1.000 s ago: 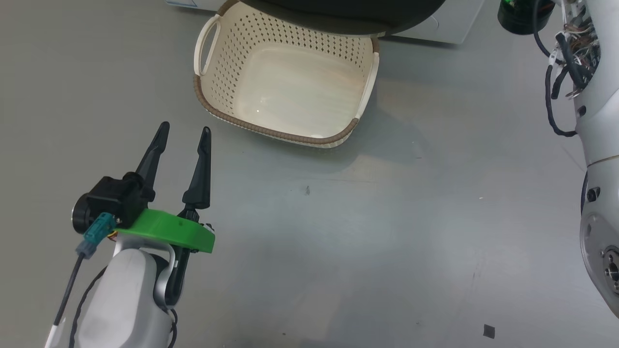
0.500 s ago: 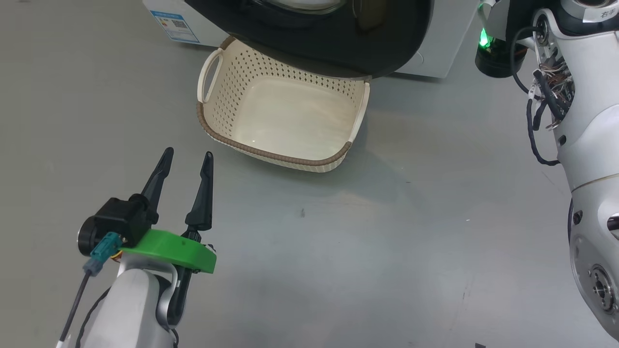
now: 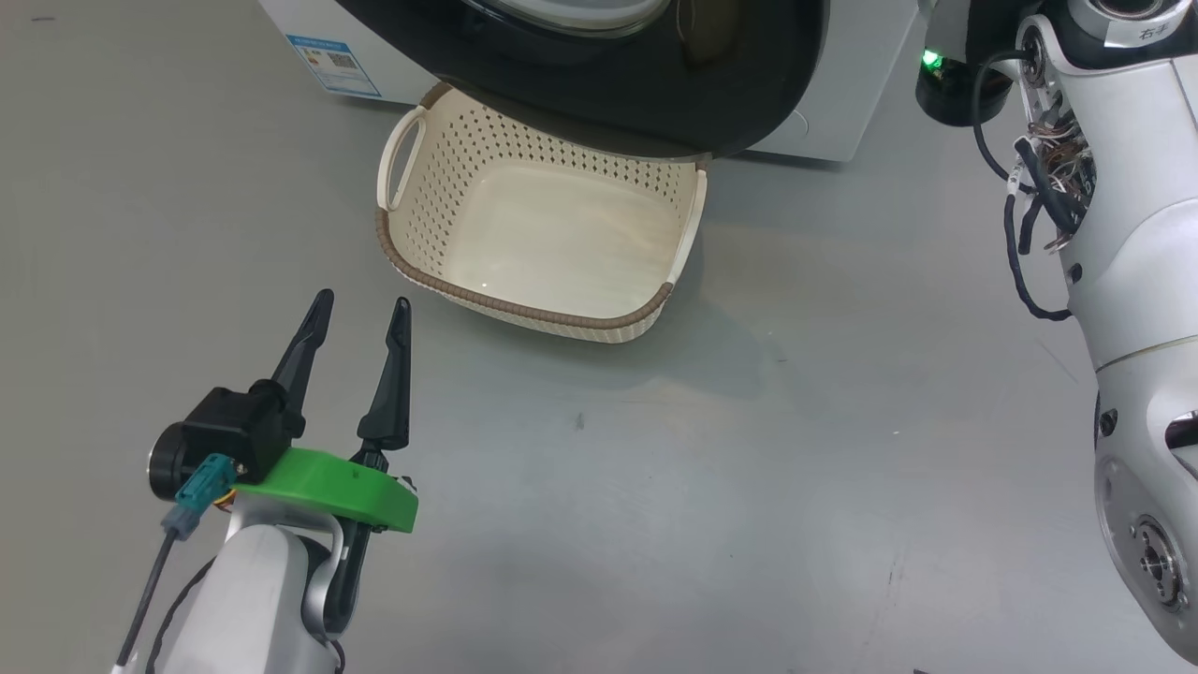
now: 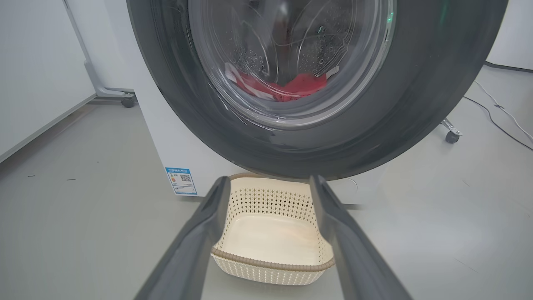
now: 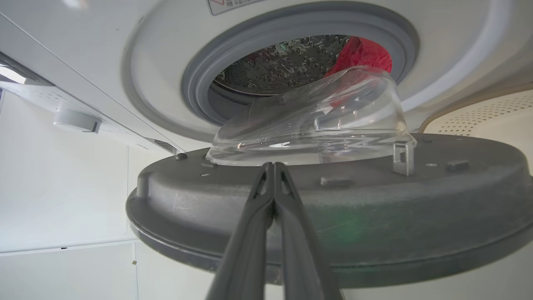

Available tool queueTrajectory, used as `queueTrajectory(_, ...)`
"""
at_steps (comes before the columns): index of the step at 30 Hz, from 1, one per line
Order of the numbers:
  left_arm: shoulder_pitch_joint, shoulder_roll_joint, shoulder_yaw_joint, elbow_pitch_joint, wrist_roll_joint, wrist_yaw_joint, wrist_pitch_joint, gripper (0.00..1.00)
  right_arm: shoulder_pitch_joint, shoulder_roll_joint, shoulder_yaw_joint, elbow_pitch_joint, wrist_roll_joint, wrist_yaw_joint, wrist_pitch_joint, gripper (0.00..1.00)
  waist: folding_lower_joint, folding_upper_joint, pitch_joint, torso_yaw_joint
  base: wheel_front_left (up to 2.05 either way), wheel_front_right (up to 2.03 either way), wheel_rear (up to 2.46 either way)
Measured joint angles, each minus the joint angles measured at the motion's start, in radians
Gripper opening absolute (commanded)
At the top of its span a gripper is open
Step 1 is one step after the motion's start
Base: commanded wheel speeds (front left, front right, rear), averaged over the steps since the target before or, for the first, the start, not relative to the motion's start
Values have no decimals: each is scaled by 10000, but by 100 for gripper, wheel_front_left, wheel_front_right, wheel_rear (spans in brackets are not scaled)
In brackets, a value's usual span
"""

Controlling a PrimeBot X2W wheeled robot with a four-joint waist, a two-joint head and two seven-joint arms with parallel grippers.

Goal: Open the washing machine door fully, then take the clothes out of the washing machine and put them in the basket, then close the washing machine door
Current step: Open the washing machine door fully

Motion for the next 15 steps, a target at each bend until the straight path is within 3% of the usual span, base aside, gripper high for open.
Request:
queueTrajectory(1, 9, 2, 2, 8, 0, 0, 0, 100, 5, -61, 58, -84, -297, 351, -217, 0, 0, 0, -86, -17, 0, 0, 0)
queueTrajectory(7, 63, 4, 59, 10, 73, 13, 0, 100, 302, -842, 1007, -336, -1919, 1501, -997, 0, 0, 0, -473, -92, 0, 0, 0)
queueTrajectory(15, 610, 15, 71, 104, 82, 104, 0, 100, 1329, -1287, 2082, -671, -3580, 1601, -2084, 0, 0, 0, -1264, -298, 0, 0, 0)
